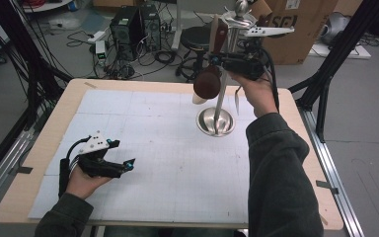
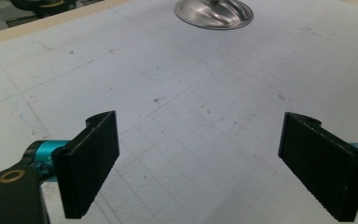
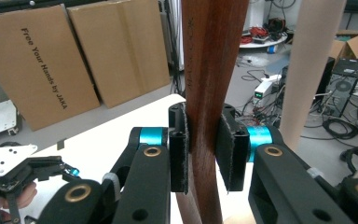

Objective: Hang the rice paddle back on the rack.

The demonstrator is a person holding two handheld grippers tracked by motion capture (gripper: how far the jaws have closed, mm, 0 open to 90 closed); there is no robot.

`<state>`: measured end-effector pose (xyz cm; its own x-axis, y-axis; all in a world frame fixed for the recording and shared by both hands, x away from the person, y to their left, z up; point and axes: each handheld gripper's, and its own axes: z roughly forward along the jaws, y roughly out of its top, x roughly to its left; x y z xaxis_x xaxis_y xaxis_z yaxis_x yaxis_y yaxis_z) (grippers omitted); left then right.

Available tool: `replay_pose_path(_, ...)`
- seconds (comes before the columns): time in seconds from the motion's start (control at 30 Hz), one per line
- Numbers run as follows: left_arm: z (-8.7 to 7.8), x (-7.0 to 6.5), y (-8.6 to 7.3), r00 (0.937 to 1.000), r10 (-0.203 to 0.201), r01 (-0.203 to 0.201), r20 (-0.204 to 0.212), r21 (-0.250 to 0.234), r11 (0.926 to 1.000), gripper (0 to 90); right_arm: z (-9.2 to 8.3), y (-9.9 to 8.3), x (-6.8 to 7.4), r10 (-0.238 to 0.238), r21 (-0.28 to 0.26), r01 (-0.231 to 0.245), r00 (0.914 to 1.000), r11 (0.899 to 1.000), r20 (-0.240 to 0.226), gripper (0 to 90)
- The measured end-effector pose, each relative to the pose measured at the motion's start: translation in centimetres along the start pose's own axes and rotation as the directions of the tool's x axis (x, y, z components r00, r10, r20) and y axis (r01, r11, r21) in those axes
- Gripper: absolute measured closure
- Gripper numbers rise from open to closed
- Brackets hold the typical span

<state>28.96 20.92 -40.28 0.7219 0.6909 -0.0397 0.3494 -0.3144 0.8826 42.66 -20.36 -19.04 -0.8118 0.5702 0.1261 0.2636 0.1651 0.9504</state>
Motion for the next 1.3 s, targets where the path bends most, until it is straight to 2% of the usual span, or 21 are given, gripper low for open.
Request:
replay_pose_path(0.5, 0.0, -0.1, 0.0, 1.0, 0.003, -0.003, 0.001, 0.002, 1.0, 13.1, 0.3, -0.3, -0.8, 0.029, 0.021, -0.03, 0.9969, 0.999, 0.073, 76.7)
replay_pose_path(0.8, 0.0, -0.2, 0.0, 1.0, 0.006, -0.006, 0.002, 0.001, 1.0, 13.0, 0.3, -0.3, -1.0, 0.03, 0.009, -0.031, 0.9932, 0.999, 0.113, 76.4)
replay_pose_path(1.3, 0.1, -0.1, 0.0, 1.0, -0.003, 0.003, 0.004, 0.003, 1.0, 13.0, 0.4, -0.5, -1.5, 0.045, -0.004, -0.045, 0.9895, 0.999, 0.137, 75.7)
